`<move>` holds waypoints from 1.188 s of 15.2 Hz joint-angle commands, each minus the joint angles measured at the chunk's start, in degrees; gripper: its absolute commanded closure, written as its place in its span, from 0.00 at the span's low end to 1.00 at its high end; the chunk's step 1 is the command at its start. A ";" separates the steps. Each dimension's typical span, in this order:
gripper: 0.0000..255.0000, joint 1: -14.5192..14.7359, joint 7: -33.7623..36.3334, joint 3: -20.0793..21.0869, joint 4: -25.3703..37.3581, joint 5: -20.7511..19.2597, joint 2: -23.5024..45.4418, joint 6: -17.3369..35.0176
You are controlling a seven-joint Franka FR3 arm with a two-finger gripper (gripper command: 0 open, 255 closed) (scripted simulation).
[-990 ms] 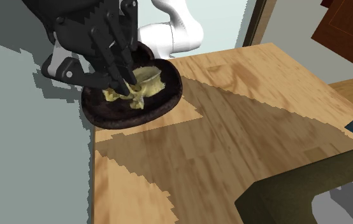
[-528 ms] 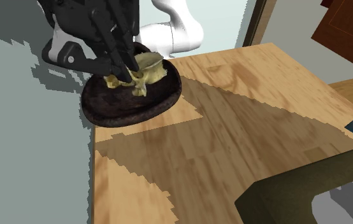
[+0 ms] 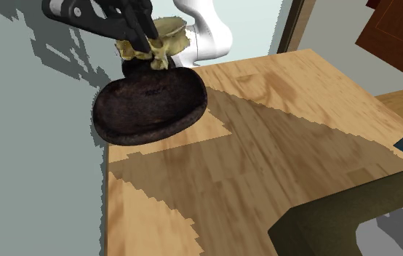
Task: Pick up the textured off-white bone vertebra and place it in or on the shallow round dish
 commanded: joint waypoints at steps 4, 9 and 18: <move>1.00 -1.39 -0.41 -1.18 8.75 1.19 3.20 1.76; 1.00 -2.19 -1.01 -1.83 16.31 2.51 6.49 -2.80; 1.00 -2.30 -1.79 -0.87 2.38 -1.52 -3.09 2.18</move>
